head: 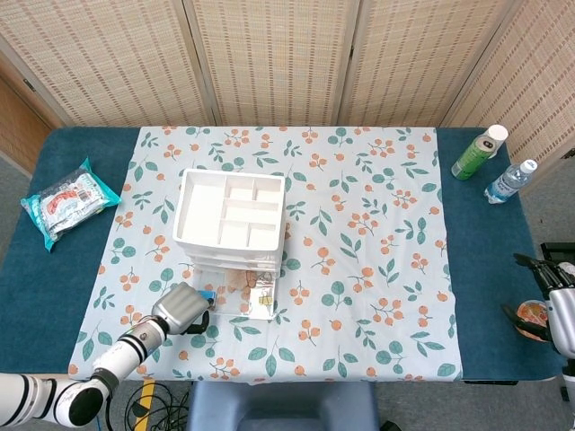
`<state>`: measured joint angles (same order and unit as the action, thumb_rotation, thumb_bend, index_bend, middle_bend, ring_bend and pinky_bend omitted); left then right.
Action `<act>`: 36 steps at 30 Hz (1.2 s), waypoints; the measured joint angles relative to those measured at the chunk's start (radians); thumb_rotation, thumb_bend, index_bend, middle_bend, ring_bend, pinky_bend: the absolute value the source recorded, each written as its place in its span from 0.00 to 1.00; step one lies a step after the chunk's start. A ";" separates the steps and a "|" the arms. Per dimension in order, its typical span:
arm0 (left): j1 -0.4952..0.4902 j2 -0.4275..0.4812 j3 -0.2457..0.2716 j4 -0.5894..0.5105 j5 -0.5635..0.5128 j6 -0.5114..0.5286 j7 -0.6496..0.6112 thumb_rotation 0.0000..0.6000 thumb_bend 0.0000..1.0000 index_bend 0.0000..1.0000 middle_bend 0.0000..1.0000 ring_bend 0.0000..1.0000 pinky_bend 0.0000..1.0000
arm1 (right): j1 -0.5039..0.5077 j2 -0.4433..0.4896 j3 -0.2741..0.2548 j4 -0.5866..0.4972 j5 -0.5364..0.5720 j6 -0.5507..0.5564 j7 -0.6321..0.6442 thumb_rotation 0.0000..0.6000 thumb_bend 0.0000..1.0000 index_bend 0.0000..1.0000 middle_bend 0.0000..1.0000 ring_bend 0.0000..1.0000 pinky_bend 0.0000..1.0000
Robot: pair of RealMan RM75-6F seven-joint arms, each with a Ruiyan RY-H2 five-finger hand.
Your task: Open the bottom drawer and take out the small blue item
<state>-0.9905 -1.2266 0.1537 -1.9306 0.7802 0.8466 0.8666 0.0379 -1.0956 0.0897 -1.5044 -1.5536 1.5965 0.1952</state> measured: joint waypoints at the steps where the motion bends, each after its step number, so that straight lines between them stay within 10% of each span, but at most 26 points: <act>1: -0.003 -0.002 0.002 0.001 -0.003 0.001 0.004 0.02 0.71 0.30 0.98 1.00 1.00 | 0.000 0.000 0.000 0.000 0.000 0.000 0.000 1.00 0.21 0.18 0.29 0.29 0.36; 36: -0.021 -0.026 -0.006 0.059 0.005 0.077 -0.059 0.01 0.71 0.25 0.99 1.00 1.00 | -0.012 0.005 0.001 -0.008 0.001 0.019 -0.006 1.00 0.21 0.18 0.29 0.30 0.36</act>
<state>-1.0112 -1.2525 0.1478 -1.8715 0.7856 0.9235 0.8080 0.0255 -1.0905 0.0903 -1.5123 -1.5525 1.6158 0.1895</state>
